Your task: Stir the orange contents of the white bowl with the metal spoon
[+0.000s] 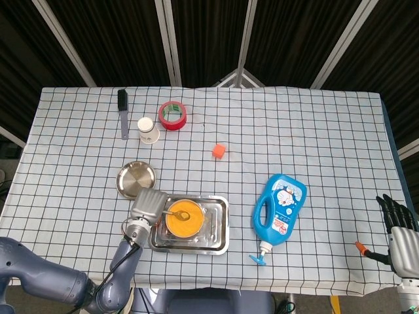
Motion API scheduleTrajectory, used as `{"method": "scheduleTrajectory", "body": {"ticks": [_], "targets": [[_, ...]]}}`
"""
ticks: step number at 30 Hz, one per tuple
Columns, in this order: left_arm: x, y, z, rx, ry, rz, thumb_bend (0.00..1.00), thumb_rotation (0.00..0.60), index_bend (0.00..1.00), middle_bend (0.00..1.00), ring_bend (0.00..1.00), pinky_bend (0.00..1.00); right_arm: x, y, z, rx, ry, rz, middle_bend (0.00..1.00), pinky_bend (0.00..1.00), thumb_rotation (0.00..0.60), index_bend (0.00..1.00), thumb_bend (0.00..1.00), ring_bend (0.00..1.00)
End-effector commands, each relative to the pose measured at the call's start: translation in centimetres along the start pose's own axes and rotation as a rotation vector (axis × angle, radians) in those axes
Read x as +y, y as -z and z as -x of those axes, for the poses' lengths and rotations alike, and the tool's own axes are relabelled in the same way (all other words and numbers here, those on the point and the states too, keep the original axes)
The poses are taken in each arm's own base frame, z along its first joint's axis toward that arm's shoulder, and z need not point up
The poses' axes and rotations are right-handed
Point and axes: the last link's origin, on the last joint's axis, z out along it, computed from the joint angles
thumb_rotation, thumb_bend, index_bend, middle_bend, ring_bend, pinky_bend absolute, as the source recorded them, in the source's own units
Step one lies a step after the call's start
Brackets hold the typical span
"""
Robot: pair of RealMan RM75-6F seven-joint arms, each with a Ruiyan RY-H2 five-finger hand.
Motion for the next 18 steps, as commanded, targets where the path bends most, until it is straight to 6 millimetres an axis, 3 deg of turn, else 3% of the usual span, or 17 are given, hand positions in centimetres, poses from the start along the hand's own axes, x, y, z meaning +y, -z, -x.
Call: {"method": "scheduleTrajectory", "body": {"ticks": [1, 18], "targets": [[0.03, -0.02, -0.03, 0.001, 0.001, 0.0, 0.48, 0.6, 0.5, 1.0, 0.98, 1.0, 0.0, 0.0, 0.01, -0.001, -0.001, 0.0, 0.0, 0.0, 0.6, 0.0, 0.2, 0.0], [0.17, 0.04, 0.02, 0.019, -0.003, 0.007, 0.57, 0.6, 0.56, 1.0, 0.98, 1.0, 0.02, 0.01, -0.05, 0.002, -0.004, 0.001, 0.0, 0.0, 0.6, 0.0, 0.2, 0.0]]}}
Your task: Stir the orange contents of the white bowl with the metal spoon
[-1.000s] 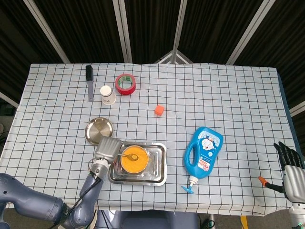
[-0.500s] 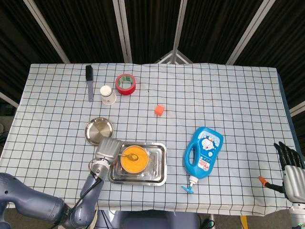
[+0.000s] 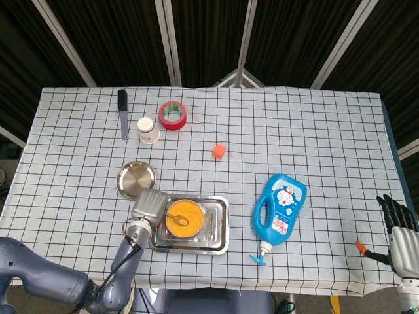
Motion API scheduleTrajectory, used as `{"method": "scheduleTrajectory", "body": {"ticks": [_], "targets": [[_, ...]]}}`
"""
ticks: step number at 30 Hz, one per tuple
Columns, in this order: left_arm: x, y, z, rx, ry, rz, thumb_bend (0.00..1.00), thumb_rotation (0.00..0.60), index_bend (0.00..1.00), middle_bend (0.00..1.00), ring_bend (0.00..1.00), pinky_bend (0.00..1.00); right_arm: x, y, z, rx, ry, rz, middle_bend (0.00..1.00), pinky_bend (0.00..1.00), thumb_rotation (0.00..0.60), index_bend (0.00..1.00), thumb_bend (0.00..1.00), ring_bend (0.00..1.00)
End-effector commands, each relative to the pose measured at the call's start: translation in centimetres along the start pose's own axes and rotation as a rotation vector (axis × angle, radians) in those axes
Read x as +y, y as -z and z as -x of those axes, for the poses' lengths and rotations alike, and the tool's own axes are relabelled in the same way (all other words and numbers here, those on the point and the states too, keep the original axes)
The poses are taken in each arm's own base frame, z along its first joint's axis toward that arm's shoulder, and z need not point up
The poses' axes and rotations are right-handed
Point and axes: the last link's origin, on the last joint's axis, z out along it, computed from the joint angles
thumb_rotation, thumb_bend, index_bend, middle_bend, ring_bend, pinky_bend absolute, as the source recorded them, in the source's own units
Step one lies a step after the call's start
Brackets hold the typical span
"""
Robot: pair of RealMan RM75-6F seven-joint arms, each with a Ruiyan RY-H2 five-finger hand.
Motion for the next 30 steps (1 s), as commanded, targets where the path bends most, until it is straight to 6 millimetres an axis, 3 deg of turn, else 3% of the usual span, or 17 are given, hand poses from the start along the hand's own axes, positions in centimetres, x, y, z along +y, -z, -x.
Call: {"method": "scheduleTrajectory", "body": {"ticks": [1, 10, 19, 25, 30], "targets": [[-0.1, 0.0, -0.2, 0.012, 0.004, 0.002, 0.57, 0.6, 0.56, 1.0, 0.98, 1.0, 0.0, 0.0, 0.0, 0.0, 0.0, 0.0, 0.0, 0.0, 0.6, 0.0, 0.2, 0.0], [-0.8, 0.4, -0.9, 0.075, -0.035, 0.016, 0.63, 0.6, 0.63, 1.0, 0.99, 1.0, 0.0, 0.0, 0.0, -0.002, -0.001, 0.001, 0.0, 0.0, 0.6, 0.0, 0.2, 0.0], [-1.3, 0.4, -1.3, 0.192, -0.213, 0.038, 0.68, 0.6, 0.82, 1.0, 1.0, 1.0, 0.0, 0.0, 0.0, -0.007, -0.009, 0.004, 0.0, 0.0, 0.6, 0.0, 0.2, 0.0], [-1.2, 0.2, -1.6, 0.334, -0.501, 0.089, 0.68, 0.6, 0.83, 1.0, 1.0, 1.0, 0.0, 0.0, 0.0, -0.009, -0.014, 0.005, 0.0, 0.0, 0.6, 0.0, 0.2, 0.0], [-0.6, -0.1, -1.7, 0.512, -0.843, 0.18, 0.68, 0.6, 0.84, 1.0, 1.0, 1.0, 0.0, 0.0, 0.0, -0.009, -0.016, 0.004, 0.0, 0.0, 0.6, 0.0, 0.2, 0.0]]}}
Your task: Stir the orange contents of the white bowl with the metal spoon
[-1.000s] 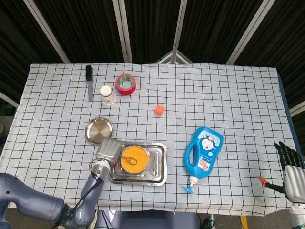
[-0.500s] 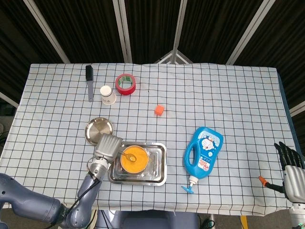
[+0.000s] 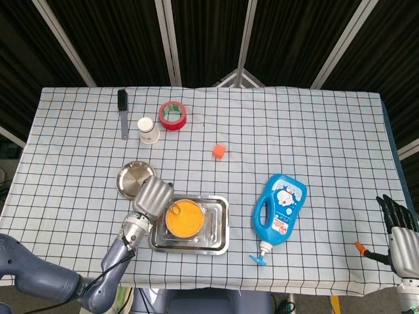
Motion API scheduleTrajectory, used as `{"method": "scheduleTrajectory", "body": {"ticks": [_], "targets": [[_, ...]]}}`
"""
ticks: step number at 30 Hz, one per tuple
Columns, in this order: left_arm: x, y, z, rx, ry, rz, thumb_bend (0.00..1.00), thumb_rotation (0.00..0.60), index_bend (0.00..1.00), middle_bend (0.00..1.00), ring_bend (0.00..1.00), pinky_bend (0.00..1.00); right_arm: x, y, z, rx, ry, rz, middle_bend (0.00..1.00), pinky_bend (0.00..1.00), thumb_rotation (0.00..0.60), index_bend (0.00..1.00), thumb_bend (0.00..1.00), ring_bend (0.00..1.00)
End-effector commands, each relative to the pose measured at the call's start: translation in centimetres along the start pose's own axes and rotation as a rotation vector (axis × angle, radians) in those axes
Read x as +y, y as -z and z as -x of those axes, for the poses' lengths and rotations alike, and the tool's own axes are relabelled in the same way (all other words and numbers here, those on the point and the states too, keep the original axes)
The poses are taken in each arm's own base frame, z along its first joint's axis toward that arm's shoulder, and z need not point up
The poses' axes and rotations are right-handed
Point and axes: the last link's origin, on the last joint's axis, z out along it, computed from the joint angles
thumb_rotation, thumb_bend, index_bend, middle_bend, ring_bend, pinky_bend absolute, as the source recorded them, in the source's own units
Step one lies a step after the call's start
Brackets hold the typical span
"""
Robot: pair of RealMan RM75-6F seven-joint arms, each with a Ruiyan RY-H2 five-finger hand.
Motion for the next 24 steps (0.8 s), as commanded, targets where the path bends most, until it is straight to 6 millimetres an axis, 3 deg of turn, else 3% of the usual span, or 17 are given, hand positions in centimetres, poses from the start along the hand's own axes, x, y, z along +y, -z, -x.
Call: {"method": "scheduleTrajectory", "body": {"ticks": [1, 7, 17, 24], "targets": [[0.3, -0.5, 0.0, 0.176, -0.329, 0.098, 0.68, 0.6, 0.84, 1.0, 1.0, 1.0, 0.0, 0.0, 0.0, 0.0, -0.001, -0.001, 0.0, 0.0, 0.6, 0.0, 0.2, 0.0], [1.3, -1.2, -0.7, 0.298, -0.516, 0.179, 0.68, 0.6, 0.84, 1.0, 1.0, 1.0, 0.0, 0.0, -0.1, 0.001, -0.007, 0.001, 0.0, 0.0, 0.6, 0.0, 0.2, 0.0], [2.9, -1.3, -1.0, 0.356, -0.609, 0.257, 0.68, 0.6, 0.84, 1.0, 1.0, 1.0, 0.0, 0.0, -0.1, -0.001, -0.015, 0.001, 0.0, 0.0, 0.6, 0.0, 0.2, 0.0], [2.5, -1.8, -0.9, 0.367, -0.664, 0.242, 0.67, 0.6, 0.84, 1.0, 1.0, 1.0, 0.0, 0.0, -0.1, -0.003, -0.016, 0.001, 0.0, 0.0, 0.6, 0.0, 0.2, 0.0]]}}
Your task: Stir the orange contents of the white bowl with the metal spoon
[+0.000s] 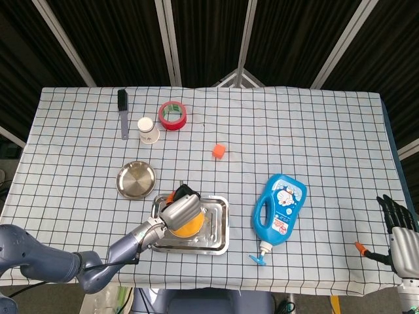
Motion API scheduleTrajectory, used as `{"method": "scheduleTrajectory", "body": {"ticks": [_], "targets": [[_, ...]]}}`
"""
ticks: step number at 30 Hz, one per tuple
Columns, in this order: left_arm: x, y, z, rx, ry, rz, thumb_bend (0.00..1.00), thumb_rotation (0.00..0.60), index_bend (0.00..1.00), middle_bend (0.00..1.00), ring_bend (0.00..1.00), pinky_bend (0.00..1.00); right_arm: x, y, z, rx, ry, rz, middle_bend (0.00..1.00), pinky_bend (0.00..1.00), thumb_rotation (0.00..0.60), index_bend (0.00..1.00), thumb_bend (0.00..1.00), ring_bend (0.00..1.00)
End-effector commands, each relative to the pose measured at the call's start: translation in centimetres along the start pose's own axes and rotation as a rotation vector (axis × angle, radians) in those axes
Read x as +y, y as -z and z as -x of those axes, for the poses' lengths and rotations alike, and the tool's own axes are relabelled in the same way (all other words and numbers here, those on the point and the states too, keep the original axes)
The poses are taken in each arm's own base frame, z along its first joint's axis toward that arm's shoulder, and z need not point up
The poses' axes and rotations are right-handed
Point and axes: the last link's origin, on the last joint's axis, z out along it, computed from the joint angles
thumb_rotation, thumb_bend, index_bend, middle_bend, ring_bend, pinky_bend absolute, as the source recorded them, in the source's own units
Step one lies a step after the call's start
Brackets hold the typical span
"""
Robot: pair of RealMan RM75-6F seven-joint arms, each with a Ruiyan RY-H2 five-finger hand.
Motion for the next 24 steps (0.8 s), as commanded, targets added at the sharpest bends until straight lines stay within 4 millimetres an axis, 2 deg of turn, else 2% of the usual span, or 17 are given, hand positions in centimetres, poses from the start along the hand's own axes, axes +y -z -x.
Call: {"method": "scheduleTrajectory", "body": {"ticks": [1, 8, 15, 24], "targets": [[-0.2, 0.0, 0.2, -0.002, -0.015, -0.004, 0.67, 0.6, 0.84, 1.0, 1.0, 1.0, 0.0, 0.0, 0.0, 0.0, 0.0, 0.0, 0.0, 0.0, 0.6, 0.0, 0.2, 0.0], [0.3, -0.2, 0.0, 0.007, -0.021, 0.016, 0.67, 0.6, 0.84, 1.0, 1.0, 1.0, -0.1, 0.0, 0.0, 0.0, 0.001, -0.001, 0.0, 0.0, 0.6, 0.0, 0.2, 0.0], [1.8, -0.2, -0.6, 0.015, -0.026, 0.056, 0.67, 0.6, 0.84, 1.0, 1.0, 1.0, 0.0, 0.0, -0.1, 0.001, 0.0, -0.002, 0.0, 0.0, 0.6, 0.0, 0.2, 0.0], [2.4, -0.1, -2.0, 0.029, 0.074, 0.049, 0.67, 0.6, 0.84, 1.0, 1.0, 1.0, 0.0, 0.0, -0.1, 0.003, -0.002, -0.002, 0.0, 0.0, 0.6, 0.0, 0.2, 0.0]]}}
